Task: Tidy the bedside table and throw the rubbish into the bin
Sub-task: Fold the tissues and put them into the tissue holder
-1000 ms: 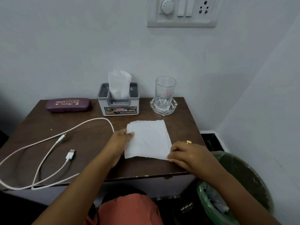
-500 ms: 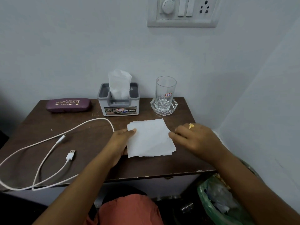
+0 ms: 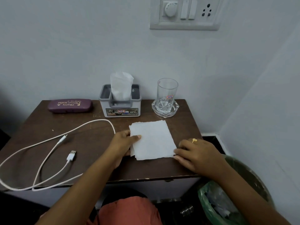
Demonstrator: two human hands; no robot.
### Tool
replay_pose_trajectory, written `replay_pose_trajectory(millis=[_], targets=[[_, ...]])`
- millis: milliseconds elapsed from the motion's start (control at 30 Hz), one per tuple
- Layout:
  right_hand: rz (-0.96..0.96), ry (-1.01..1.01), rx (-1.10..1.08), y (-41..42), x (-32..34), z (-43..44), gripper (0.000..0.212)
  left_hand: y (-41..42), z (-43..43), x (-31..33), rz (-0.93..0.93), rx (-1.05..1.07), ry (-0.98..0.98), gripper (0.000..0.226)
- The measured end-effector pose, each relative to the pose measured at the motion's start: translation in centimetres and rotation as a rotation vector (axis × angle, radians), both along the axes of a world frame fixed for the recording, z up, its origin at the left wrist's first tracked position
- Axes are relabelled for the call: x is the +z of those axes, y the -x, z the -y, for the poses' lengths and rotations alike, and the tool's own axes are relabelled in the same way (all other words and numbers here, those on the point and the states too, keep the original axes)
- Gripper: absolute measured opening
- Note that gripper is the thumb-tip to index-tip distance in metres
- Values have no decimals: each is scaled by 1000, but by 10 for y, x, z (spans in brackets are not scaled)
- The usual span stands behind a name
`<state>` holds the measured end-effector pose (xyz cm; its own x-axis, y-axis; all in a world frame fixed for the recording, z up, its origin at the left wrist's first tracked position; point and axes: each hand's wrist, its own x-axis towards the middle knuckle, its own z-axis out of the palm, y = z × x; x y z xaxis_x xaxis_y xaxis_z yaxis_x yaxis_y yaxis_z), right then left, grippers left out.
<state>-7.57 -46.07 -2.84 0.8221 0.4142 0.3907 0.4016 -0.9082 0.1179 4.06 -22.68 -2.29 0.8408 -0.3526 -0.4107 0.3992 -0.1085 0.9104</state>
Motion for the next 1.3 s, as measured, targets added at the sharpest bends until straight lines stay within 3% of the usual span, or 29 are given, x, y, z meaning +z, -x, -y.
replay_pose_trajectory(millis=[100,200,267,333,400,467,633,767,833,967,1167,1300], targets=[[-138,-664,-253,-3,8,-17,29,5,-1,4,53,-48,44,25],[-378,-1324,-453,-23,15,-28,69,13,-6,8,92,-98,158,24],[-614,-1727,-415,-34,16,-31,90,17,-8,12,63,-112,246,25],[-868,-1963,-329,-41,19,-35,78,17,-10,14,29,-100,264,26],[-1042,-1937,-282,-45,23,-42,51,15,-12,13,-8,-64,227,26],[-1054,-1903,-305,-50,24,-44,39,12,-16,13,-60,-1,178,27],[-922,-2012,-329,-55,24,-44,51,13,-16,29,-139,8,296,25],[-1147,-2161,-190,-50,25,-55,84,23,-5,59,-133,-112,386,20],[-1269,-2186,-37,-43,24,-59,84,25,-3,69,-119,-137,408,21],[-1190,-2362,58,-32,28,-61,64,26,-12,77,-76,-116,349,23],[-1030,-2015,-223,-37,29,-51,42,24,-27,55,111,-91,32,21],[-969,-1917,-175,-33,31,-48,31,25,-26,43,104,-69,35,22]])
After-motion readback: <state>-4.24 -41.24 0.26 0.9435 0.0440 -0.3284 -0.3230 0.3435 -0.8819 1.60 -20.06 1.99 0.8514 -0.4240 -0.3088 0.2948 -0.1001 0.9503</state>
